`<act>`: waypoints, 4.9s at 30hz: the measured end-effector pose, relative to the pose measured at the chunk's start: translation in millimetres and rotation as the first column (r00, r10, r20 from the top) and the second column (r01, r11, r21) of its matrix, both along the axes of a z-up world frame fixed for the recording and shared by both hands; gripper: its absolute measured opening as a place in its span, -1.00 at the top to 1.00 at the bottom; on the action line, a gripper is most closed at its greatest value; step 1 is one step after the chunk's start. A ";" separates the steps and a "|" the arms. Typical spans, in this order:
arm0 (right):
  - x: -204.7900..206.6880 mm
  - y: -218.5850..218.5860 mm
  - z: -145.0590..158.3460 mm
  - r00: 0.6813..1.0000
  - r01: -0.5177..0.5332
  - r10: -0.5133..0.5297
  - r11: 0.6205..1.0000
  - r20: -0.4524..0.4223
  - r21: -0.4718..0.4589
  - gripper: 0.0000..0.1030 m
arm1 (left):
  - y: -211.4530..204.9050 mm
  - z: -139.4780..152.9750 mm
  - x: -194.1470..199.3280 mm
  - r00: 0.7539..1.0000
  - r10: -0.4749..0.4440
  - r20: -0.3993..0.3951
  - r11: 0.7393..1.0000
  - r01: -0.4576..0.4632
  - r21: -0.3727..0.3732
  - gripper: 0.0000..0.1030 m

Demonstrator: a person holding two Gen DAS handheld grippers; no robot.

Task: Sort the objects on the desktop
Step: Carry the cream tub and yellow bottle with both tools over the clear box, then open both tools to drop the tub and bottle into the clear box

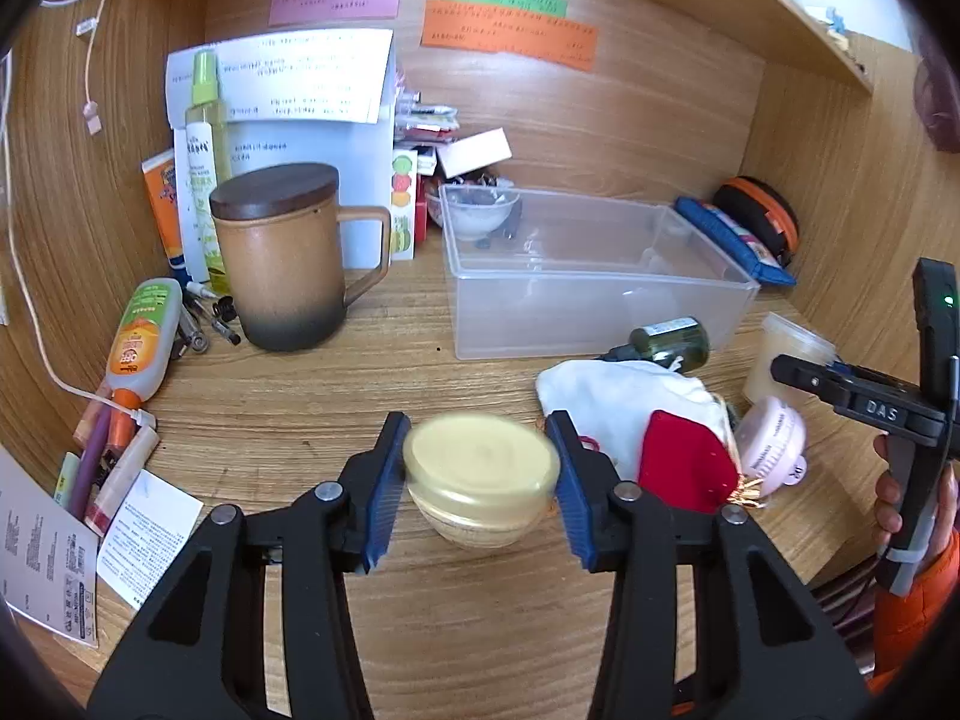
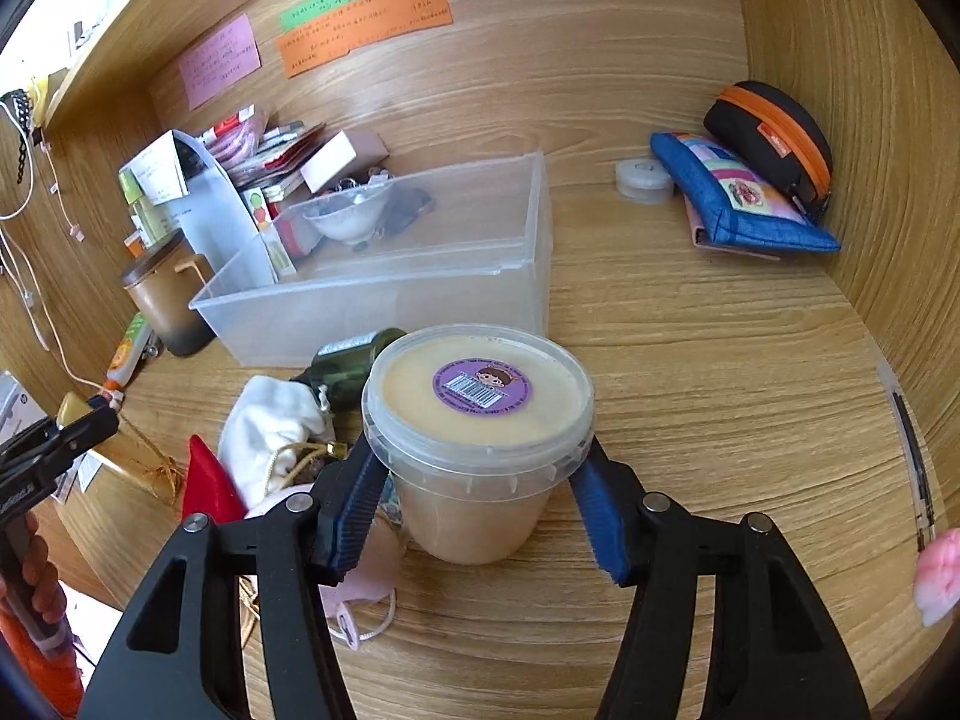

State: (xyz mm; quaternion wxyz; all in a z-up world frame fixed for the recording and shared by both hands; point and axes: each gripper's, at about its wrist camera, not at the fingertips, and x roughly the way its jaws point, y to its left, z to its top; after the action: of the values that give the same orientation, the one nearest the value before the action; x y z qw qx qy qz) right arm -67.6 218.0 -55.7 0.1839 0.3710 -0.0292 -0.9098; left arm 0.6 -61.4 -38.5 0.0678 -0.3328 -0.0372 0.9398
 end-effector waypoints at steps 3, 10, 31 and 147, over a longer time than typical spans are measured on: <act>3.2 -1.0 5.7 1.000 0.005 -0.005 1.000 -0.019 0.005 -0.09 | 0.1 3.4 5.3 1.000 -0.011 -0.024 1.000 0.011 -0.008 0.18; 9.7 -6.5 10.8 1.000 -0.003 0.004 1.000 -0.029 0.018 -0.09 | 1.3 -5.8 4.1 1.000 -0.011 -0.009 1.000 0.011 -0.013 0.17; 12.0 -9.6 24.9 0.998 -0.012 0.014 0.999 -0.067 0.030 -0.09 | -13.6 3.9 -7.6 0.999 0.012 -0.037 0.996 -0.009 0.092 0.49; -151.1 -96.6 21.7 0.956 -0.293 0.259 0.816 0.139 0.498 -0.19 | 53.1 16.9 -225.2 0.989 -0.066 0.132 0.965 0.097 -0.243 -0.33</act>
State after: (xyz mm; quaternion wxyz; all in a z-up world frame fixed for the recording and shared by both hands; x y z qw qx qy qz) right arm -218.7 121.4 -34.0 0.2073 0.4358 0.2625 -0.8356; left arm -224.7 -8.3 -21.6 0.0618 -0.3971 0.0907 0.9112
